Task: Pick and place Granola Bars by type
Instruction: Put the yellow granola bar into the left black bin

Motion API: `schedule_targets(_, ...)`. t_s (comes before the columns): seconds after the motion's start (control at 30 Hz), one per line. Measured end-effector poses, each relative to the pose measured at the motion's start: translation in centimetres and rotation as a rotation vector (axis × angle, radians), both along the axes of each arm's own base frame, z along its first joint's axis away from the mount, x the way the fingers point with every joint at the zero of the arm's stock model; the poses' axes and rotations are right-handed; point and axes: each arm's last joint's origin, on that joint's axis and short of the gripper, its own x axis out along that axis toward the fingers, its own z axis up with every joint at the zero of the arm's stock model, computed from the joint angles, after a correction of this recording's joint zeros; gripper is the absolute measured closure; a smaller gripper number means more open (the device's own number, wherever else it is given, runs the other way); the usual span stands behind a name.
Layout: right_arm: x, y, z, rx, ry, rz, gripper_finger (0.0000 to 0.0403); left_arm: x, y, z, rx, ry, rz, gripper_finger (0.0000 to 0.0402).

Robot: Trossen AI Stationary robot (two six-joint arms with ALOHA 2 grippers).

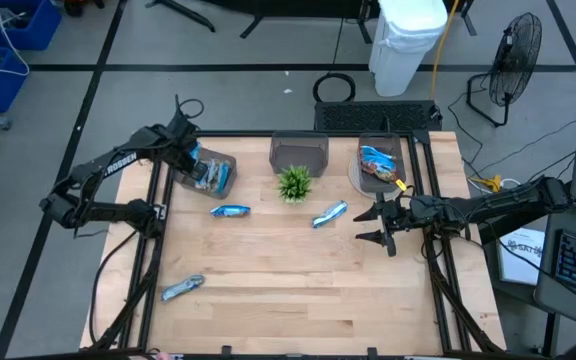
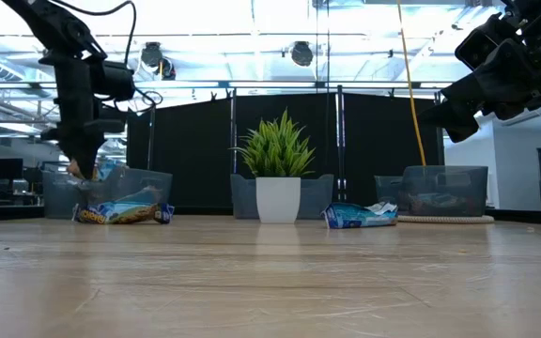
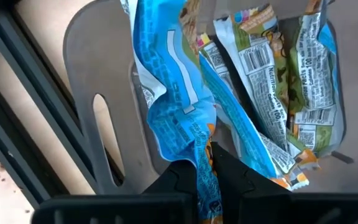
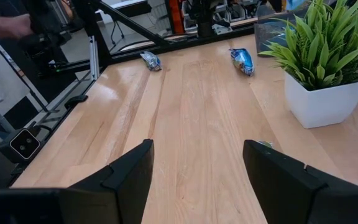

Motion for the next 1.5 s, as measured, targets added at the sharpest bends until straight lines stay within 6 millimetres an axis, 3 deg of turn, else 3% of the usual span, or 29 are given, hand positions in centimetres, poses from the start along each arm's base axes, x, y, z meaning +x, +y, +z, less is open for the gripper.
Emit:
schedule_targets(0.6,0.0,0.0,0.0,0.0,0.0,0.0,0.0165,0.0,0.0,-0.2,-0.022,-0.039,0.14,0.0377)
schedule_targets(1.2,0.0,0.0,0.0,0.0,0.0,0.0,0.0165,-0.7,-1.3,-4.4,-0.04,-0.023,0.266,0.0377)
schedule_targets(1.37,0.0,0.0,0.0,0.0,0.0,0.0,0.0165,-0.7,-1.5,-4.7,-0.044,-0.019,0.262,0.0377)
schedule_targets(1.5,0.0,0.0,0.0,0.0,0.0,0.0,0.0165,-0.7,-1.4,-4.7,-0.04,-0.026,0.271,0.0338)
